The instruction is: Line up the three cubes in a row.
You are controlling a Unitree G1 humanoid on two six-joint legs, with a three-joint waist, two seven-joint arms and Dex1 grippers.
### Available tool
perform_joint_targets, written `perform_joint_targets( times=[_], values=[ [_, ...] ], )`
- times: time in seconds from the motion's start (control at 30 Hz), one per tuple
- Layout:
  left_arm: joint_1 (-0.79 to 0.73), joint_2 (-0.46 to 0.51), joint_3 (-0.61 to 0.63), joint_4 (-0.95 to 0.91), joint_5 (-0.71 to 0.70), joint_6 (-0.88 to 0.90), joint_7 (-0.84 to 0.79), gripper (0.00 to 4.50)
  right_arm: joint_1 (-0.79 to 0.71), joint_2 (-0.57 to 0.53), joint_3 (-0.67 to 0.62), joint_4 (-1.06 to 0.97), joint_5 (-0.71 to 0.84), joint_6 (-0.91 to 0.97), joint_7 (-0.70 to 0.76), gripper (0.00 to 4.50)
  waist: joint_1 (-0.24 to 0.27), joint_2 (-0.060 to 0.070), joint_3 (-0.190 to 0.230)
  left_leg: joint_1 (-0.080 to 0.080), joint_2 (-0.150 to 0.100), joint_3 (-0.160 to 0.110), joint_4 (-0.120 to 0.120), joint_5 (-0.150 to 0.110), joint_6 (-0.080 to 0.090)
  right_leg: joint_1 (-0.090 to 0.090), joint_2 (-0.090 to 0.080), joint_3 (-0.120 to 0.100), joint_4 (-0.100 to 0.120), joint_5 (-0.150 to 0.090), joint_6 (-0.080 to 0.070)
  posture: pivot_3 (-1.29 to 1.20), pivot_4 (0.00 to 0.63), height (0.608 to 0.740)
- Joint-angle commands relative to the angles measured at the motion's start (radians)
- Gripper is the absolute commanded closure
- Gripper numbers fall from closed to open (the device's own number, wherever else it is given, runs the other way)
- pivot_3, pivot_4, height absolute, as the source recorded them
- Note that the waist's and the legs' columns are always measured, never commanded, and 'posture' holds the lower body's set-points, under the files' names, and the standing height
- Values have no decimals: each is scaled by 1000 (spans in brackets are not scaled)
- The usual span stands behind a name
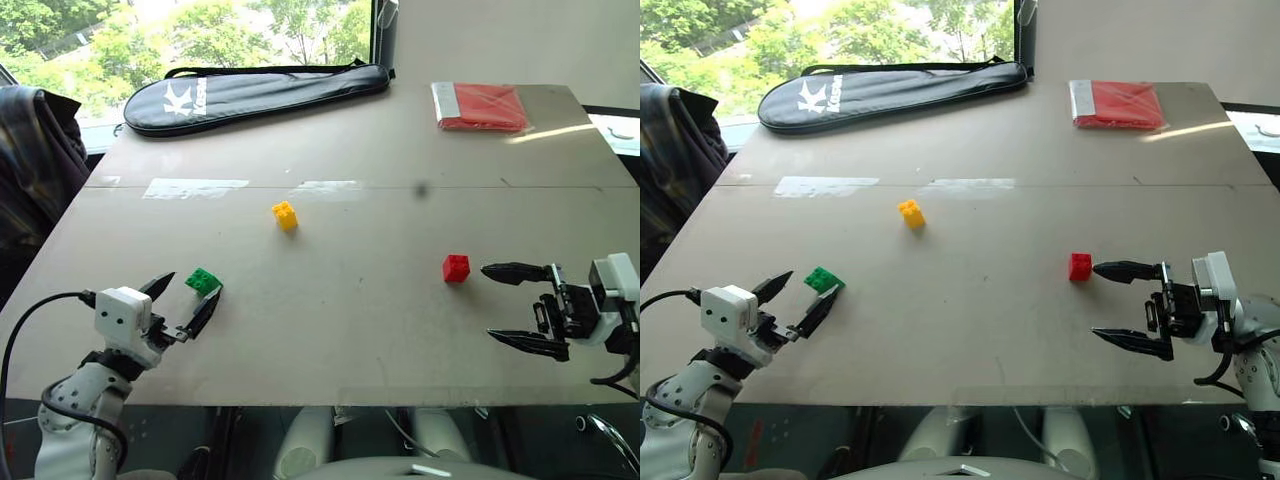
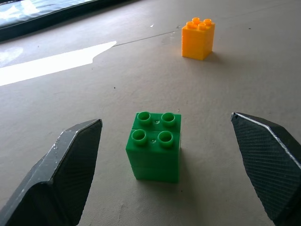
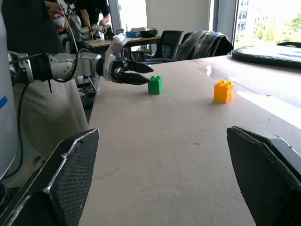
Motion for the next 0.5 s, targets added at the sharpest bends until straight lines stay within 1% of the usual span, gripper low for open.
perform_joint_targets(
  times=[0.03,0.17,0.4,0.5],
  values=[
    [-19,16,-8,12,24,-17,1,0,1,14,-29,-36,22,3,-8,53,1,0,0,0,0,0,0,0,0,0,0,0,0,0,0,0,150,740],
    [-75,18,-22,55,31,-5,13,0,1,37,-32,-29,-1,-27,-26,53,0,0,0,0,0,-1,0,0,0,0,0,-1,0,0,0,0,150,740],
    [-97,49,-31,143,34,1,-44,0,18,51,-37,-13,-31,-72,-22,53,-6,0,0,0,0,0,0,0,0,0,0,0,0,0,0,0,150,740],
    [-97,56,-26,178,28,-3,-58,787,27,50,-41,-13,-30,-78,-21,0,-4,0,0,0,0,0,0,0,0,0,0,0,0,0,0,0,150,740]
  ],
)
